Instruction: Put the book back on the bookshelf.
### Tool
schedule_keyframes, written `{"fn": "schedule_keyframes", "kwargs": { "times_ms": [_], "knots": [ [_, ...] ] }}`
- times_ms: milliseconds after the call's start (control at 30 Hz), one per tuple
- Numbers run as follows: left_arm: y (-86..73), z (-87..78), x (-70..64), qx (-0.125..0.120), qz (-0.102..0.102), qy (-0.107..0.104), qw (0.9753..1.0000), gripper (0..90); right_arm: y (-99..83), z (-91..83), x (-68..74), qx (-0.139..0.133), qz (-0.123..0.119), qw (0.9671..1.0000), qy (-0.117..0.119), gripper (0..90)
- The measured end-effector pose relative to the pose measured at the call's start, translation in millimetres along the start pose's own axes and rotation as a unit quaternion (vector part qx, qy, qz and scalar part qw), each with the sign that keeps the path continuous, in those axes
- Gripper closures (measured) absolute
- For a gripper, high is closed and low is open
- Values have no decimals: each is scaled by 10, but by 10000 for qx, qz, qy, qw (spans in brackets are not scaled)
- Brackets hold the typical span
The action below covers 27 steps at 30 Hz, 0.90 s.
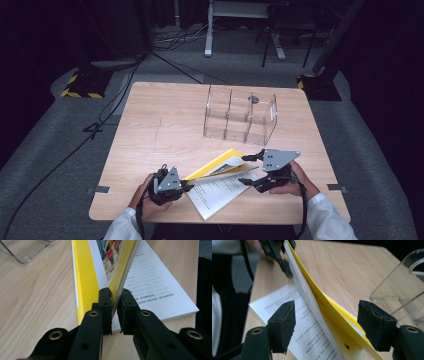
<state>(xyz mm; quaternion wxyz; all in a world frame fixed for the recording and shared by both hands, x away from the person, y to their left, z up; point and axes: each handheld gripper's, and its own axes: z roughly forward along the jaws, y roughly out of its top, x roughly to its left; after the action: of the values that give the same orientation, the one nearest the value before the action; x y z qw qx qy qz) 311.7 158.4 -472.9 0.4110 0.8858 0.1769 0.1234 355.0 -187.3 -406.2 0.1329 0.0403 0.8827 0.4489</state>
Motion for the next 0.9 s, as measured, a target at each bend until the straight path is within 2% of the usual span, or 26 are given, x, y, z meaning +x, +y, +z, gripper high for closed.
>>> {"fn": "schedule_keyframes", "kwargs": {
  "times_ms": [200,400,467,567,700,733,833,900],
  "knots": [
    [-6,-24,27,27,93,-42,9999,828,-79,149,-124,374,78,9993,-59,315],
    [-45,-84,100,27,9,51,10000,822,-218,192,-191,616,175,9979,25,368],
    [-68,-99,133,38,-36,72,10000,809,-302,216,-194,692,203,9974,9,442],
    [-70,-114,168,55,-48,108,9999,805,-385,245,-180,683,180,9975,-102,501],
    [-81,-124,226,87,-98,101,9999,795,-494,297,-133,678,156,9974,-181,527],
    [-86,-126,245,68,-128,103,9998,792,-499,301,-119,656,108,9975,-226,552],
    [-107,-144,285,14,-256,95,9996,777,-487,305,-77,571,-83,9975,-405,704],
    [-109,-150,287,21,-268,127,9996,755,-470,305,-63,536,-147,9975,-437,727]
  ]
}}
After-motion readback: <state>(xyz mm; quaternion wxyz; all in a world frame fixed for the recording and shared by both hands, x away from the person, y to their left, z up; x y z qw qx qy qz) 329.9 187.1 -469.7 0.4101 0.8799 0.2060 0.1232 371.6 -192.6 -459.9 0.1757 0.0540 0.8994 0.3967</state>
